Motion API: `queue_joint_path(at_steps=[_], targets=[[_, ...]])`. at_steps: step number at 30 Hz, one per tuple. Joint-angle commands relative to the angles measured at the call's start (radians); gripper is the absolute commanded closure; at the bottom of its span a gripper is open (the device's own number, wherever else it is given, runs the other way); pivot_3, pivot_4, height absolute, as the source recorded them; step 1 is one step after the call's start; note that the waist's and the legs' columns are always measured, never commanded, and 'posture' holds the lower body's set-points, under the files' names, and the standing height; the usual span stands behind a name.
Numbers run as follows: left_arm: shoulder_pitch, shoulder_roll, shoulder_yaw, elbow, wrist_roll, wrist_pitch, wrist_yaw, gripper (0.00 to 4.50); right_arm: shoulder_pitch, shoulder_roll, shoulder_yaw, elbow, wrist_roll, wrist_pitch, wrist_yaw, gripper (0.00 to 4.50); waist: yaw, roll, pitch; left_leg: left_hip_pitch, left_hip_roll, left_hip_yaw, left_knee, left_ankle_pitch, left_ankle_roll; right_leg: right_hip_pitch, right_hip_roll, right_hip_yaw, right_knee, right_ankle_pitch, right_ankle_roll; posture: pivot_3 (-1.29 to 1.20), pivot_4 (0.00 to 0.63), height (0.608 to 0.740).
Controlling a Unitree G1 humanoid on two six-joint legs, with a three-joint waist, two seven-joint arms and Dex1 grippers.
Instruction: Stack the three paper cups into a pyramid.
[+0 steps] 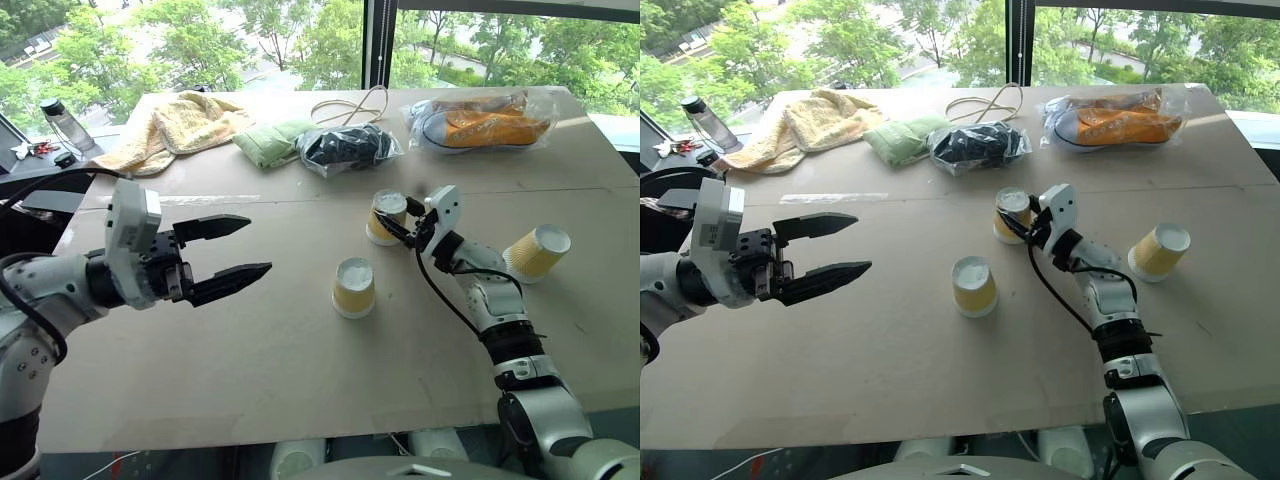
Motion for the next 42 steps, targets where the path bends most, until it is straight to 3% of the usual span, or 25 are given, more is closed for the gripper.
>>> queue_joint_path(at_steps=[1, 8, 14, 28, 30, 34, 42], targets=[[0.002, 0.014, 0.003, -0.024, -0.002, -0.018, -0.036, 0.0, 0.05, -0.041, -0.03, -0.153, 0.056, -0.003, 0.048, 2.53, 0.001, 0.0, 0.0, 0.0, 0.0, 0.0, 0.0, 0.0, 0.0, 0.0, 0.0, 0.0, 0.0, 0.0, 0.0, 0.0, 0.15, 0.74], [0.012, 0.056, -0.037, -0.048, -0.007, -0.009, -0.128, 0.0, 0.312, -0.182, -0.051, -0.51, 0.235, 0.186, 0.162, 2.53, 0.005, 0.0, 0.0, -0.003, 0.0, 0.0, -0.001, -0.002, 0.003, -0.002, -0.001, 0.0, -0.002, 0.0, 0.0, 0.0, 0.15, 0.74], [0.025, 0.074, -0.075, -0.047, 0.013, -0.035, -0.212, 0.0, 0.472, -0.271, -0.025, -0.621, 0.264, 0.212, 0.245, 2.53, 0.004, 0.0, 0.0, 0.0, 0.0, 0.001, -0.001, -0.002, 0.004, -0.001, 0.0, 0.0, 0.0, 0.0, 0.0, 0.0, 0.15, 0.74], [-0.015, 0.068, -0.138, -0.029, 0.072, -0.089, -0.261, 0.0, 0.481, -0.241, 0.04, -0.574, 0.185, 0.084, 0.263, 2.53, 0.006, 0.0, 0.001, -0.001, -0.001, 0.0, -0.001, -0.002, 0.004, -0.001, 0.001, 0.001, -0.001, 0.0, 0.0, 0.0, 0.15, 0.74], [-0.016, 0.065, -0.141, -0.029, 0.076, -0.091, -0.261, 0.0, 0.476, -0.241, 0.038, -0.565, 0.172, 0.075, 0.253, 1.47, 0.007, 0.0, 0.001, 0.0, -0.001, 0.0, -0.001, -0.002, 0.004, -0.001, 0.001, 0.001, -0.001, 0.0, 0.0, 0.0, 0.15, 0.74], [-0.014, 0.065, -0.148, -0.02, 0.088, -0.104, -0.27, 0.0, 0.484, -0.243, 0.017, -0.571, 0.188, 0.068, 0.251, 0.04, 0.007, 0.0, 0.001, -0.001, -0.001, 0.0, -0.001, -0.002, 0.004, -0.001, 0.001, 0.001, -0.001, 0.0, 0.0, 0.0, 0.15, 0.74], [-0.061, 0.07, -0.183, 0.021, 0.101, -0.118, -0.294, 0.0, 0.612, -0.272, -0.118, -0.69, 0.28, 0.016, 0.253, 0.04, 0.013, 0.0, 0.001, -0.001, -0.001, 0.0, -0.001, -0.002, 0.004, -0.001, 0.001, 0.0, -0.001, 0.0, 0.0, 0.0, 0.15, 0.74]])
